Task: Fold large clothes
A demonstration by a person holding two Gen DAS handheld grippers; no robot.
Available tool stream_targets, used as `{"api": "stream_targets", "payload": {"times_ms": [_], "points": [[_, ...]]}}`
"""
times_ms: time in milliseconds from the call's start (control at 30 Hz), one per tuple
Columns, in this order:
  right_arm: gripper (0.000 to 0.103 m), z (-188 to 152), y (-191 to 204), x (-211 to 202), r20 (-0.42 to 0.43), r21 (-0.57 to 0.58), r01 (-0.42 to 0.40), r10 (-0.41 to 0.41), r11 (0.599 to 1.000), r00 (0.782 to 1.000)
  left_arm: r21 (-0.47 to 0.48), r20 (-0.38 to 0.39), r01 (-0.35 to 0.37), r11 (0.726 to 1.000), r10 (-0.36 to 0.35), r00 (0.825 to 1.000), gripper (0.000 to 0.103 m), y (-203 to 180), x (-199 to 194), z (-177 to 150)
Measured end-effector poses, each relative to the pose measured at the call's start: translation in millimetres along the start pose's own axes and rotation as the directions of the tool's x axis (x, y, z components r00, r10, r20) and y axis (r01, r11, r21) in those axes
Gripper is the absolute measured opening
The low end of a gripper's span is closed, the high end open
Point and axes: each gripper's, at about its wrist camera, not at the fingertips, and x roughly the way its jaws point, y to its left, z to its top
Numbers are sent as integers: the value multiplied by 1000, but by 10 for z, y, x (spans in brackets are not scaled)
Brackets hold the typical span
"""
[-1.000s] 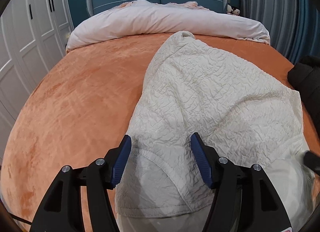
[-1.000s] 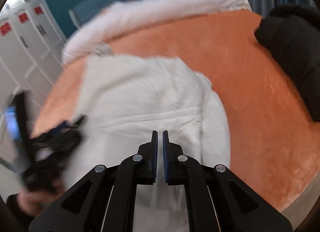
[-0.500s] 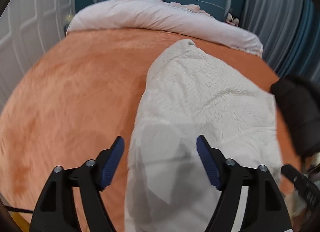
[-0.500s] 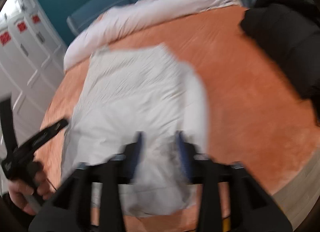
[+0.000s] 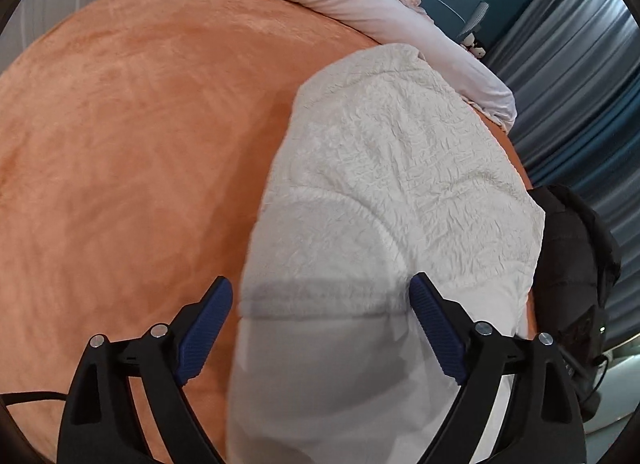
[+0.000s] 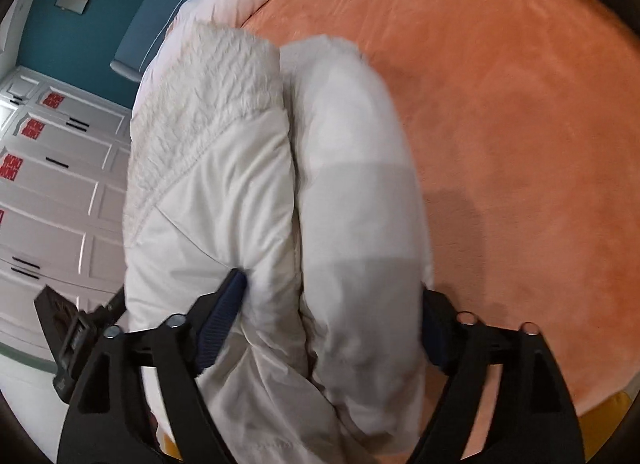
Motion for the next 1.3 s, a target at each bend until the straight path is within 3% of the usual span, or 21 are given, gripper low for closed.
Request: {"api": "stream_targets", "payload": {"times_ms": [100, 367, 400, 467, 533, 633, 733, 1000, 1300], "points": [[86, 46, -9, 108, -1, 2, -10, 10, 1000, 1000, -17, -9, 18, 1000, -18, 1000, 98, -19, 136, 43], [92, 249, 9, 316, -4, 3, -42, 42, 999, 999, -47, -5, 16, 999, -17, 1000, 98, -75, 259, 110], [90, 275, 42, 329, -3, -9, -39, 39, 999, 999, -43, 1, 14, 999, -14, 1000, 95, -99, 226, 104], [74, 262, 99, 294, 2, -32, -53, 53, 998, 999, -28, 6, 3, 1000, -3, 1000, 87, -157, 173, 97], [48, 257, 181, 225, 14, -65, -51, 52, 997, 999, 14, 14, -9, 1000, 9, 1000, 75, -231, 91, 67], [23, 226, 236, 54, 39, -87, -64, 67, 994, 997, 80, 24, -19, 997, 17, 1000, 61, -339, -46, 27], [17, 107, 379, -81, 72, -127, -56, 66, 990, 995, 128, 34, -42, 991, 38, 999, 52, -429, -230, -48], [15, -410, 542, -508, 104, -192, -84, 105, 978, 989, 205, 72, -92, 974, 79, 994, 44, -484, -837, -385], [14, -818, 745, -1057, 170, -301, -93, 149, 949, 974, 238, 137, -71, 969, 39, 990, 37, -486, -1392, -630]]}}
